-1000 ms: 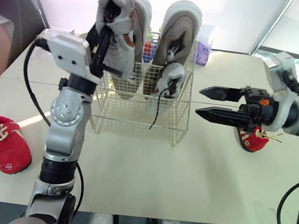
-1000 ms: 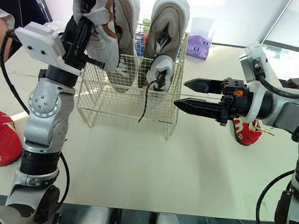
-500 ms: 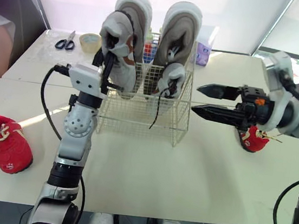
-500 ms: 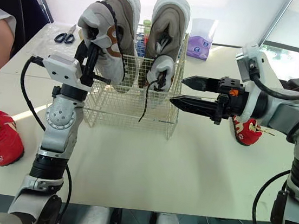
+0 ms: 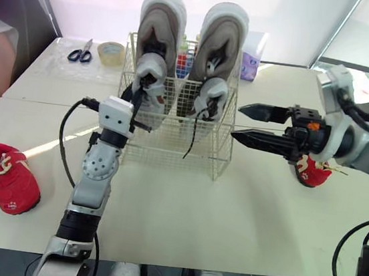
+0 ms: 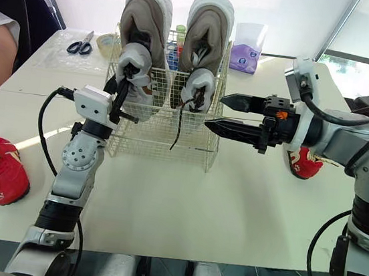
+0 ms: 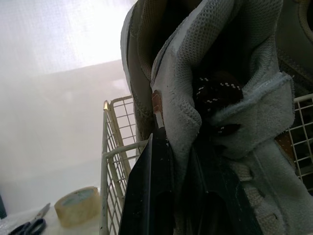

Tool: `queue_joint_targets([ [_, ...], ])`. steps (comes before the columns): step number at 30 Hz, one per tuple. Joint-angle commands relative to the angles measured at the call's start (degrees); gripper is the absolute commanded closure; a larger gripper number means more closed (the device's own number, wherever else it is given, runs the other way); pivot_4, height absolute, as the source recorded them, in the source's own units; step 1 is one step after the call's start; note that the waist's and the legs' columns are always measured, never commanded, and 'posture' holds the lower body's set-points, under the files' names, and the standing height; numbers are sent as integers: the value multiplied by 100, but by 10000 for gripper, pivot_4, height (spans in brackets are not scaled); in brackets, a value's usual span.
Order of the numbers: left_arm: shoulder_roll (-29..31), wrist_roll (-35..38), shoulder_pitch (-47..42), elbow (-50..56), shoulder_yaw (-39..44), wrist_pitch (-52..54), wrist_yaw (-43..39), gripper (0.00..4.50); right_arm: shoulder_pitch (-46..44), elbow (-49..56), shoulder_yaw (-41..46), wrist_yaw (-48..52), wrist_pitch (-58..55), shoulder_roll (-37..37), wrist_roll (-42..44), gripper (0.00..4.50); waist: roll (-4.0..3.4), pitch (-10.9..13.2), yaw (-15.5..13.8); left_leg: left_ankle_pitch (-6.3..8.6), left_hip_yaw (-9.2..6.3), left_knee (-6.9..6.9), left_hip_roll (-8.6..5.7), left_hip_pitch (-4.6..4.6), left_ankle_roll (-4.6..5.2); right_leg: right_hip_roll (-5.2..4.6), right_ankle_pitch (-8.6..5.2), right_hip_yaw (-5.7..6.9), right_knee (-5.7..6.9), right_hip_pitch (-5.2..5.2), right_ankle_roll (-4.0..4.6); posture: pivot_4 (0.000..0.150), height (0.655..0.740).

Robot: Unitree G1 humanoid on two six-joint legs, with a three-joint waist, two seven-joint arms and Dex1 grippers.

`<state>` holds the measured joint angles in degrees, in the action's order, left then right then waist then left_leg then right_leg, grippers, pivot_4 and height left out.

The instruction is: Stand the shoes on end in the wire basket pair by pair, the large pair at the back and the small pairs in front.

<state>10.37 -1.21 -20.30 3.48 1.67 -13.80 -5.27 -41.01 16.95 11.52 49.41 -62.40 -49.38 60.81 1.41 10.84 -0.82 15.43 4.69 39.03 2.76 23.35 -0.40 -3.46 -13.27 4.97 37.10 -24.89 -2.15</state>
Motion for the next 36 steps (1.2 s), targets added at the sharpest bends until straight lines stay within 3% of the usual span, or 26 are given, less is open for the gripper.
queue_joint_targets([
  [1,-73,316,161,543,88,402,-63,27865,-11,69,53,48,175,16,-39,0,0,0,1,0,0,0,0,0,0,0,0,0,0,-1,0,1500,7400],
  [5,-5,1001,580,1582,194,1367,-286,7823,58,69,-28,78,260,76,-98,0,0,0,34,3,3,-2,4,2,3,1,0,-1,-2,-5,0,1500,7400],
  [11,494,1800,1319,3020,515,2779,-564,7823,92,-55,-121,189,364,154,-236,0,-2,2,2,4,3,-4,5,6,6,3,-1,-1,-2,-12,1,1500,7400],
  [18,1377,2797,1457,3748,1234,4042,-945,7823,119,-145,-243,310,406,193,-352,0,-2,3,8,4,2,-4,2,6,6,4,-2,-1,-5,-11,2,1500,7400],
  [21,1851,3853,1579,4124,1843,4678,-1188,7823,218,-215,-140,219,414,151,-432,0,-1,4,11,4,2,-4,3,7,5,4,-2,-2,-5,-12,2,1500,7400],
  [24,2442,5641,1689,4202,2485,5365,-1407,518,408,-442,-80,150,762,10,-917,0,-2,4,5,4,2,-4,4,7,5,2,-3,-3,-5,-13,3,1500,7400],
  [25,2668,5993,1738,4203,2530,5536,-1566,518,421,-538,-4,121,837,12,-971,0,-3,5,4,4,1,-3,4,7,5,2,-3,-2,-6,-13,3,1500,7400],
  [31,3518,7531,2240,4585,2027,6051,-2301,518,853,-847,765,-129,1165,-393,-1395,0,-18,15,-10,5,7,-6,-4,10,5,-2,-14,-6,-16,-14,17,1500,7400],
  [36,3421,7175,2243,4775,1328,5885,-2208,518,2377,-745,1711,-655,1771,-528,-2251,0,-25,11,-104,8,4,-8,-8,7,8,-3,-20,-7,-25,-5,13,1500,7400],
])
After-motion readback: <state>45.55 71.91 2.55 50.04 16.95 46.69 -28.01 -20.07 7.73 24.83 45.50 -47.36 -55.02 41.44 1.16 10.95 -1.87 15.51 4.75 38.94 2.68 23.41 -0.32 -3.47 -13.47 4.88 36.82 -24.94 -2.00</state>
